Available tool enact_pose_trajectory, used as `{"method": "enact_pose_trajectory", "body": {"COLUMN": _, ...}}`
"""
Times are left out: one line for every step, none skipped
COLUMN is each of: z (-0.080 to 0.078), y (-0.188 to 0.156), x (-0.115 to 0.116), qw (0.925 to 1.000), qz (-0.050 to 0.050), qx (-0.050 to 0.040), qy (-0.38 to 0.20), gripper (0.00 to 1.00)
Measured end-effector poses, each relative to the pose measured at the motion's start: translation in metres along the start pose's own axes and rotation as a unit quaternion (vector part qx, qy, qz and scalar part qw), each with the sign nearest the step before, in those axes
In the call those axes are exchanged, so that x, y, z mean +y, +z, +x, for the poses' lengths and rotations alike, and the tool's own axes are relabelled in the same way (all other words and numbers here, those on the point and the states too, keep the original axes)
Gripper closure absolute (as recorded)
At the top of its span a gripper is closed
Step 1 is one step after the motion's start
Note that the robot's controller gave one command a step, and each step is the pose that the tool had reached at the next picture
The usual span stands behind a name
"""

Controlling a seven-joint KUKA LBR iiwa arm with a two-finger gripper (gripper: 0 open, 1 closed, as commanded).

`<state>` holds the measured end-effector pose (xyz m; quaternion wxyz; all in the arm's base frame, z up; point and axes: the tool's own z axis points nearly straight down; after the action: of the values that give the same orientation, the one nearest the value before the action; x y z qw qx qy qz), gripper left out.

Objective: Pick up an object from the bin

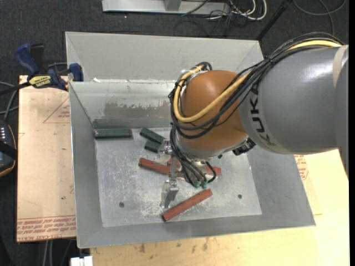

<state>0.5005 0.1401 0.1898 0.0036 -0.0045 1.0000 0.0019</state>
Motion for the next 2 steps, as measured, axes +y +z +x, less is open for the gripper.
{"method": "enact_pose_trajectory", "body": {"z": 0.014, "y": 0.035, "x": -0.03, "qw": 0.9992, "qz": 0.002, "qx": 0.0049, "qy": 0.041, "gripper": 0.0}}
{"method": "enact_pose_trajectory", "body": {"z": -0.001, "y": 0.09, "x": -0.036, "qw": 0.9997, "qz": 0.001, "qx": 0.0005, "qy": -0.025, "gripper": 0.0}}
